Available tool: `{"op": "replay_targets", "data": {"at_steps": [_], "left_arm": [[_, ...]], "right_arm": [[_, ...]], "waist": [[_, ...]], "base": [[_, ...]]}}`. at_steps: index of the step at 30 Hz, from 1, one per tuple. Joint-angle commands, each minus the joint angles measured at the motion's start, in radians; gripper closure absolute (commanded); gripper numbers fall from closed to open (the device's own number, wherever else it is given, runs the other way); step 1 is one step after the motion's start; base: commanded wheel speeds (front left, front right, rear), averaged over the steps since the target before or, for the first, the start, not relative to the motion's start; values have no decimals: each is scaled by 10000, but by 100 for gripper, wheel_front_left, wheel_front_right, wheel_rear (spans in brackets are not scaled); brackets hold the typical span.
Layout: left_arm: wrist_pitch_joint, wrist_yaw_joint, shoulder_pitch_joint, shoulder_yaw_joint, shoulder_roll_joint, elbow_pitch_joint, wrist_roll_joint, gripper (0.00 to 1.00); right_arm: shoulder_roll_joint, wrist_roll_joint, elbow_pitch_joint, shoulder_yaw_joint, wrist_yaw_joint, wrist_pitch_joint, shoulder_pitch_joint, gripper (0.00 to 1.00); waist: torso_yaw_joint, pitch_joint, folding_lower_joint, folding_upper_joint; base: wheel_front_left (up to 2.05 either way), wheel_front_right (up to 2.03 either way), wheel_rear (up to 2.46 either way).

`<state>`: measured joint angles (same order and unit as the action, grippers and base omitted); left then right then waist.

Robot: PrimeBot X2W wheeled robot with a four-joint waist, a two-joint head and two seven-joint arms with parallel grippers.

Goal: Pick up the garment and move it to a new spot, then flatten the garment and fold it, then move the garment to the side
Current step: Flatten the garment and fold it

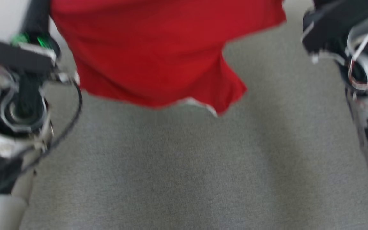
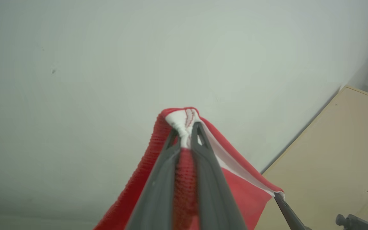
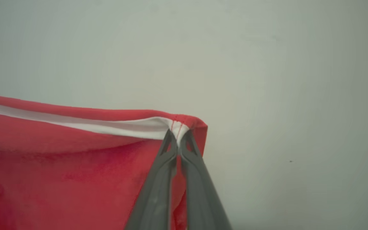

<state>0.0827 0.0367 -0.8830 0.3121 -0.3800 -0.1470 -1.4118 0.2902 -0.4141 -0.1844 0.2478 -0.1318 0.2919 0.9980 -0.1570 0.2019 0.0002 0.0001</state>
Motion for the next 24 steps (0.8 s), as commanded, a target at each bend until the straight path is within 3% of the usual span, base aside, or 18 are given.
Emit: {"op": "replay_targets", "data": {"at_steps": [1,7,14,18,24], "left_arm": [[155,44,-368,-114,11,-142,161,100],[1172,31,-2302,-504,-25,-1126,1129,100],[1857,763,-3462,-1544,478,-1668,2422,100],[1844,916,-2800,-2514,1195,-1215,3557,100],[1827,939,-1383,-2288,1496,-74,3727,100]], "right_arm": [[-12,168,-155,44,22,-158,367,100],[-192,854,-1482,109,24,-1586,2739,100],[-786,2488,-2835,-565,35,-4171,4191,100],[-1055,3167,-3494,-186,33,-4890,3827,100],[-843,2943,-3835,986,26,-5314,3022,100]], "waist": [[-137,1289,-2,-1],[-259,2495,-2,-1],[-328,3340,-2,-1],[-322,3738,-2,-1],[-304,3905,-2,-1]], "base": [[0,0,0],[0,0,0],[0,0,0],[0,0,0],[0,0,0]]}}
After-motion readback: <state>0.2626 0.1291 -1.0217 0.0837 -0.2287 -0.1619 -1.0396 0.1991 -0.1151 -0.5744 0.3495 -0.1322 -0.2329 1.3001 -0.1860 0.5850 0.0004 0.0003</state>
